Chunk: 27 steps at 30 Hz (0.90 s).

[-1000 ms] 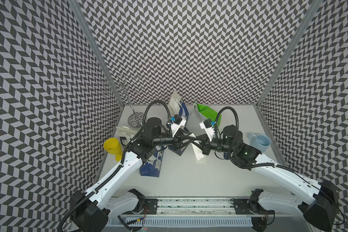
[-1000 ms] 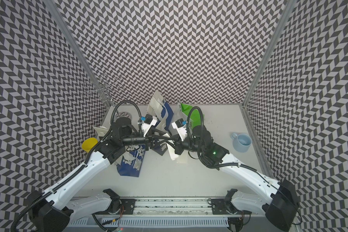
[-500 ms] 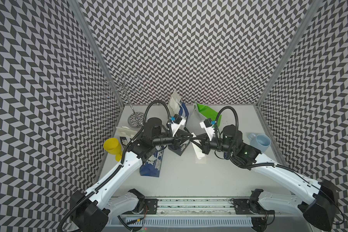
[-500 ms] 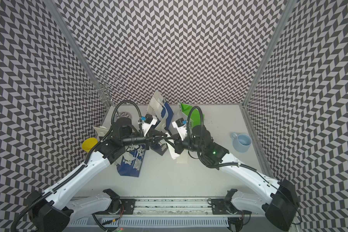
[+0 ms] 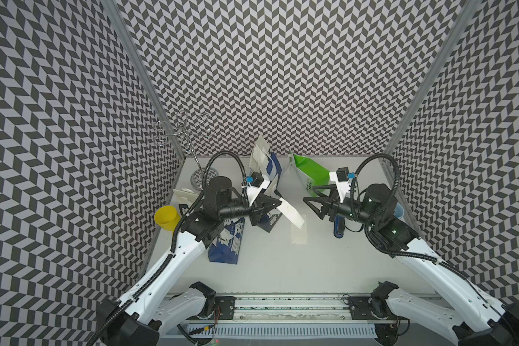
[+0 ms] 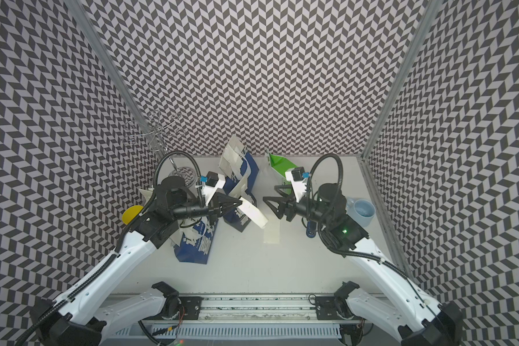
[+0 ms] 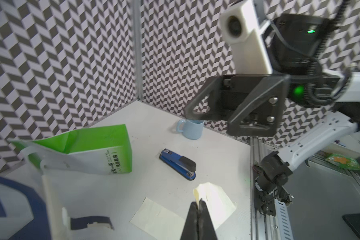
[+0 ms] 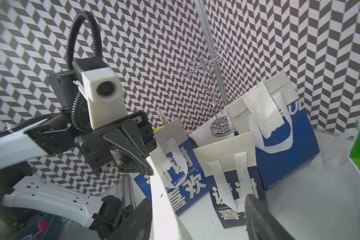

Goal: Staple the receipts to the bags
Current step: Pick up the receipt from the center of the board.

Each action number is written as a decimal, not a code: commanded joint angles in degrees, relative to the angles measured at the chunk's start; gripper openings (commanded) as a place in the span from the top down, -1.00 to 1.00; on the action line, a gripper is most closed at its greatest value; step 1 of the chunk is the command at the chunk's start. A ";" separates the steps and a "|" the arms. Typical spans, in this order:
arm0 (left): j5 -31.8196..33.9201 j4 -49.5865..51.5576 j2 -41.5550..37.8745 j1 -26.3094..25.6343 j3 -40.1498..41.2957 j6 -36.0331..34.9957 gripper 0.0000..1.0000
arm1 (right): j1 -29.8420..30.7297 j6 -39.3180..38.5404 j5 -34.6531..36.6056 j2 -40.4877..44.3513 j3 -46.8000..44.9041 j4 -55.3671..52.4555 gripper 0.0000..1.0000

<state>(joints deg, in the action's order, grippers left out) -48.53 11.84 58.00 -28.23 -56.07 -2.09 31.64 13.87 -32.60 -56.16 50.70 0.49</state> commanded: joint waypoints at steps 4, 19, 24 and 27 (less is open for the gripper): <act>-10.94 4.96 -5.88 -0.87 0.85 -9.48 1.00 | -0.17 -0.68 -22.97 -0.48 -3.51 6.94 -0.42; -21.36 7.79 -8.86 -0.98 0.64 -22.38 1.00 | 1.77 2.36 -40.61 -1.50 -6.34 11.89 -0.51; -22.42 5.26 -11.53 -0.51 0.82 -24.16 1.00 | 2.99 2.13 -40.57 -2.06 -6.78 10.50 -0.54; -24.60 5.40 -11.17 -0.51 0.10 -24.86 1.00 | 3.56 1.99 -40.61 -3.13 -6.46 10.63 -0.53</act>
<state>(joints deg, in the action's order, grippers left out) -69.78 18.09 46.59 -28.97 -55.11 -23.99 34.59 16.80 -71.79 -58.30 43.92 10.26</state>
